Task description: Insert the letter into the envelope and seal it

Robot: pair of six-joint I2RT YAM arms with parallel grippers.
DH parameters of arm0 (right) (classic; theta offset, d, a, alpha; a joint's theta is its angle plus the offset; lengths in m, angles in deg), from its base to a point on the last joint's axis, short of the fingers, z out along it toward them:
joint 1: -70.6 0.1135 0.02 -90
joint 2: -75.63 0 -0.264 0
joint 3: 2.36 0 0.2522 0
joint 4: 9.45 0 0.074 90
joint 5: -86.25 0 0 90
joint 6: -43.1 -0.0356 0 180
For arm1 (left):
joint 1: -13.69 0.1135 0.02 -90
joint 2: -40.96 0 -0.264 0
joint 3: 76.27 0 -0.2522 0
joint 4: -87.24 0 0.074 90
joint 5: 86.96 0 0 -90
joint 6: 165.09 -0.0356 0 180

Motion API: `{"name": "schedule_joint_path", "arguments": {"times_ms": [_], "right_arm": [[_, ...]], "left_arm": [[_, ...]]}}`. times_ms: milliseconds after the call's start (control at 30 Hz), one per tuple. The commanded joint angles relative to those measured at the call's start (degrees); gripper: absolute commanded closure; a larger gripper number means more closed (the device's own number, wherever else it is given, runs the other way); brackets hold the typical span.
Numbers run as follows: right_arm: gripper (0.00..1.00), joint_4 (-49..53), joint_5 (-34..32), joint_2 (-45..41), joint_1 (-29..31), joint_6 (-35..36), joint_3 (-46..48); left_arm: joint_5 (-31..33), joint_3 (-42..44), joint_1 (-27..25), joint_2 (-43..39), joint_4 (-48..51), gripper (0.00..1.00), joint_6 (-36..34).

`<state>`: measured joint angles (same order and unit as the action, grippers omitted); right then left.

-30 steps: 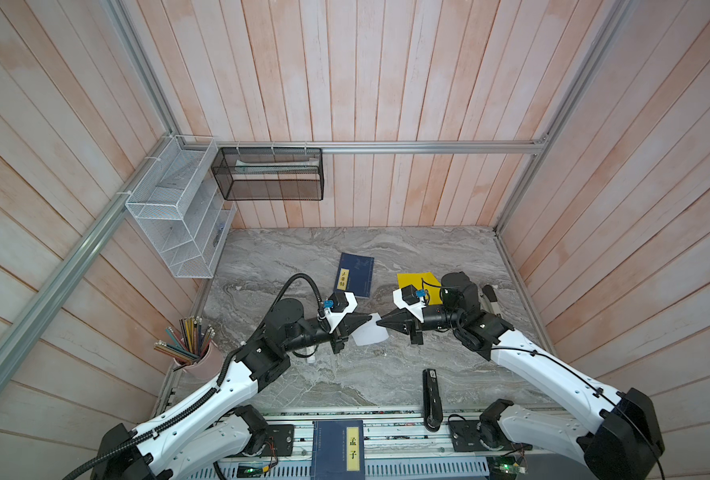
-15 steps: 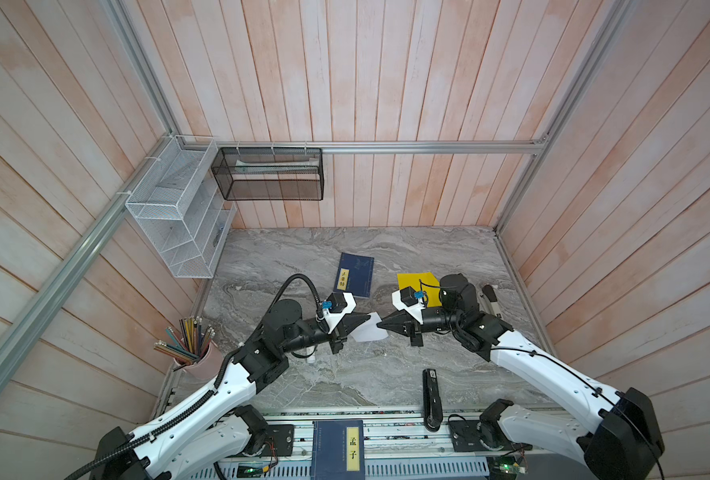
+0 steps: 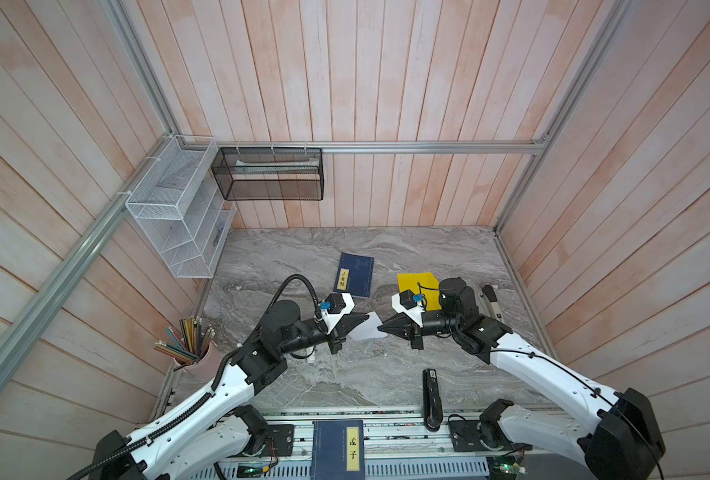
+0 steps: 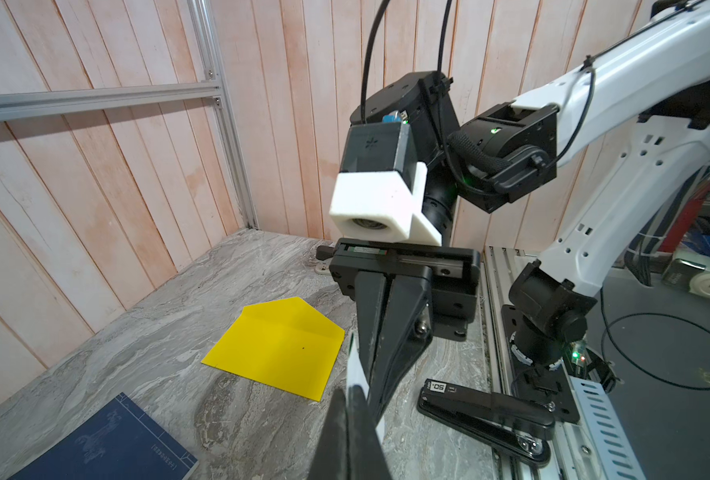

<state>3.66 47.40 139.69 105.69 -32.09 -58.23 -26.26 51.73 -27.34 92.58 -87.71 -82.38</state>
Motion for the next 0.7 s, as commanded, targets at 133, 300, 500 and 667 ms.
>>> {"name": "schedule_joint_path", "arguments": {"times_ms": [133,300,500,667], "right_arm": [[1.00,1.25,-1.11,-1.05,-0.50,0.14,1.77],[1.00,1.55,-1.37,-1.11,-0.55,0.27,2.14],[0.87,1.41,-2.35,-1.03,-0.67,-0.44,2.47],[1.00,1.62,-2.23,-0.86,-0.83,-0.24,2.49]], "left_arm": [[1.28,0.03,0.08,-1.24,-1.05,1.00,-1.04],[1.25,-0.02,0.08,-1.05,-1.09,1.00,-1.09],[1.60,-0.15,0.08,-1.34,-1.02,1.00,-1.20],[1.70,-0.35,0.08,-1.56,-0.56,1.00,-1.41]]}}
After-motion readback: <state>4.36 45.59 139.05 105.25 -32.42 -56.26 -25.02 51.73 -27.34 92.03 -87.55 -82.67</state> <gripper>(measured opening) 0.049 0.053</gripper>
